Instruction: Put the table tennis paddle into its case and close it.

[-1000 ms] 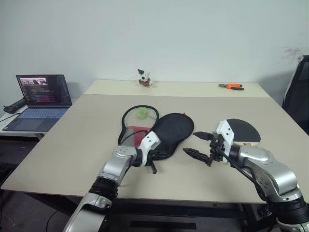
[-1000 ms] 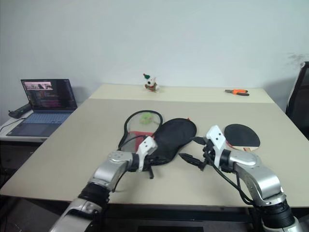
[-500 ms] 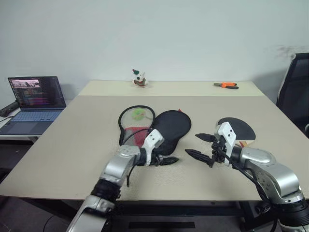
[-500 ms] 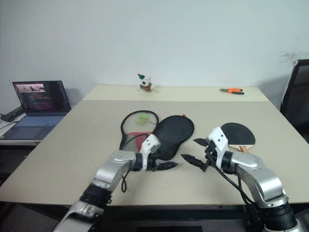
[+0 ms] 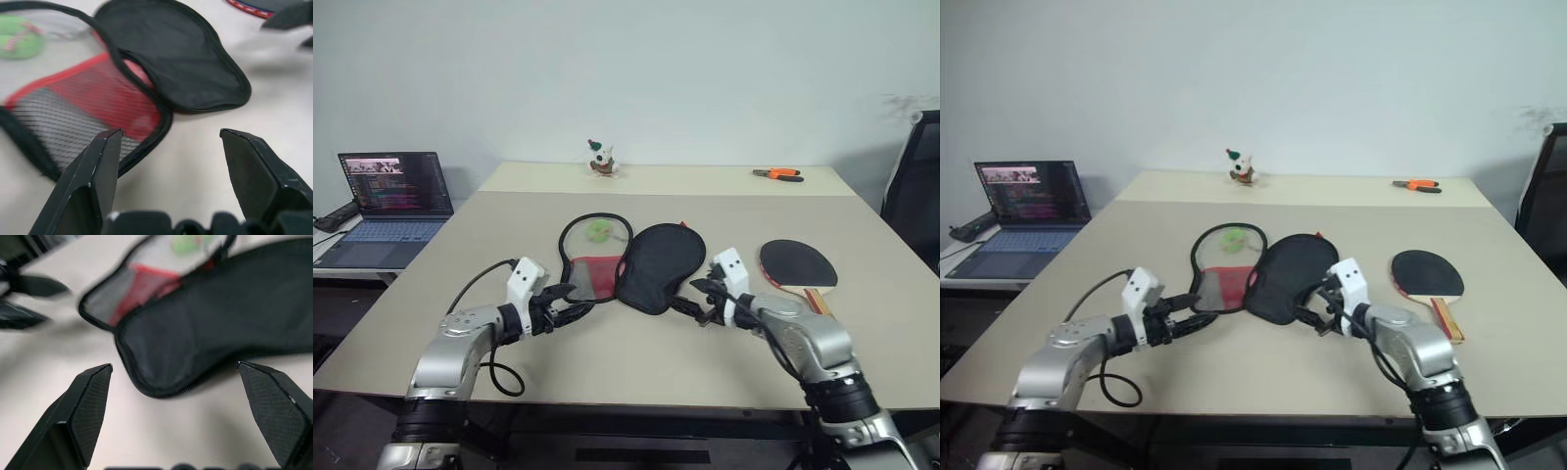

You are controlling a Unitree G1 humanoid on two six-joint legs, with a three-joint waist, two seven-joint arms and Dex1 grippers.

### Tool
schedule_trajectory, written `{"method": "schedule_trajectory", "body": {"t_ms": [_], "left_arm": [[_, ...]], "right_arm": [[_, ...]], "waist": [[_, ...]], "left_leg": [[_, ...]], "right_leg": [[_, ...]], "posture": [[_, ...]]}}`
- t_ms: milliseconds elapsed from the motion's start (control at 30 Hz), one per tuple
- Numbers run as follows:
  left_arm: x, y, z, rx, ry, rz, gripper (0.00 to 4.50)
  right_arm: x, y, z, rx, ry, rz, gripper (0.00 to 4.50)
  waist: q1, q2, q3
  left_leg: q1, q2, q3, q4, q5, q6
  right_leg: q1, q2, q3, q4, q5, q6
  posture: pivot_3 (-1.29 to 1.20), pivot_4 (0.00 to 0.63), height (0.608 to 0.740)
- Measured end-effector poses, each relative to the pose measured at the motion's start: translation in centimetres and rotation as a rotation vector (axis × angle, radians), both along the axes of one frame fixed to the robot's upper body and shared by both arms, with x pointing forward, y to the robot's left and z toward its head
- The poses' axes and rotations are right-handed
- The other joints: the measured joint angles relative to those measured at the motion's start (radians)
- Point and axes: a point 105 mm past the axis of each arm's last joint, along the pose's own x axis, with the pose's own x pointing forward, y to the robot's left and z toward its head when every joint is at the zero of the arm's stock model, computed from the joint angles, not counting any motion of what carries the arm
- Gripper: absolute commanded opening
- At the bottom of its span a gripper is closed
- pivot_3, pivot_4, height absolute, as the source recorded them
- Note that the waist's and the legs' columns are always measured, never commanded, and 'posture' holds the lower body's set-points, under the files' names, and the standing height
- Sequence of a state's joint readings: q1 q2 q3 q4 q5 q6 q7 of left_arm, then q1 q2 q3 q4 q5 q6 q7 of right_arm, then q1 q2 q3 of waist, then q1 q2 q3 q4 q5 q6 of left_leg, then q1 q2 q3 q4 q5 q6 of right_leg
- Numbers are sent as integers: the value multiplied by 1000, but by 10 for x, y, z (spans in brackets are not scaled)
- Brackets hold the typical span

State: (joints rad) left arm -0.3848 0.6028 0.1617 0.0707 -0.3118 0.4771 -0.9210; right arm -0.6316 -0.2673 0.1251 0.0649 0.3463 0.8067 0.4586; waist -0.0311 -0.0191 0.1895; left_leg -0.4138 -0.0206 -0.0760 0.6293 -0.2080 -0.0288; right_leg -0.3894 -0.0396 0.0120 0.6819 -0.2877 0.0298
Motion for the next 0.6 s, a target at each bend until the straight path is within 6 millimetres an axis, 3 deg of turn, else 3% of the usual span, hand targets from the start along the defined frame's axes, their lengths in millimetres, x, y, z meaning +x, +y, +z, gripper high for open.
{"method": "schedule_trajectory", "body": {"t_ms": [233, 433, 533, 600], "left_arm": [[-4, 3, 0, 3, -1, 28, 3449], [-4, 2, 3, 10, -17, 35, 3449], [-3, 2, 3, 11, -18, 37, 3492], [-3, 2, 3, 10, -18, 37, 3492]], "right_arm": [[22, 18, -21, -39, 32, -86, 4500], [27, 45, -21, -13, 46, -56, 4500], [26, 53, -20, 11, 53, -45, 3956], [27, 55, -17, 37, 55, -51, 3262]], "waist": [[-1, 0, 0], [-2, 0, 0], [-2, 0, 0], [-2, 0, 0]], "left_leg": [[0, 0, 0, 0, 0, 0], [0, 1, 0, 0, 0, 0], [0, 0, 0, 0, 0, 0], [0, 0, 0, 0, 0, 0]], "right_leg": [[0, 1, 0, 0, 0, 0], [0, 1, 0, 0, 0, 0], [0, 1, 0, 0, 0, 0], [0, 1, 0, 0, 0, 0]], "posture": [[0, 150, 740], [0, 150, 740], [0, 150, 740], [0, 150, 740]]}}
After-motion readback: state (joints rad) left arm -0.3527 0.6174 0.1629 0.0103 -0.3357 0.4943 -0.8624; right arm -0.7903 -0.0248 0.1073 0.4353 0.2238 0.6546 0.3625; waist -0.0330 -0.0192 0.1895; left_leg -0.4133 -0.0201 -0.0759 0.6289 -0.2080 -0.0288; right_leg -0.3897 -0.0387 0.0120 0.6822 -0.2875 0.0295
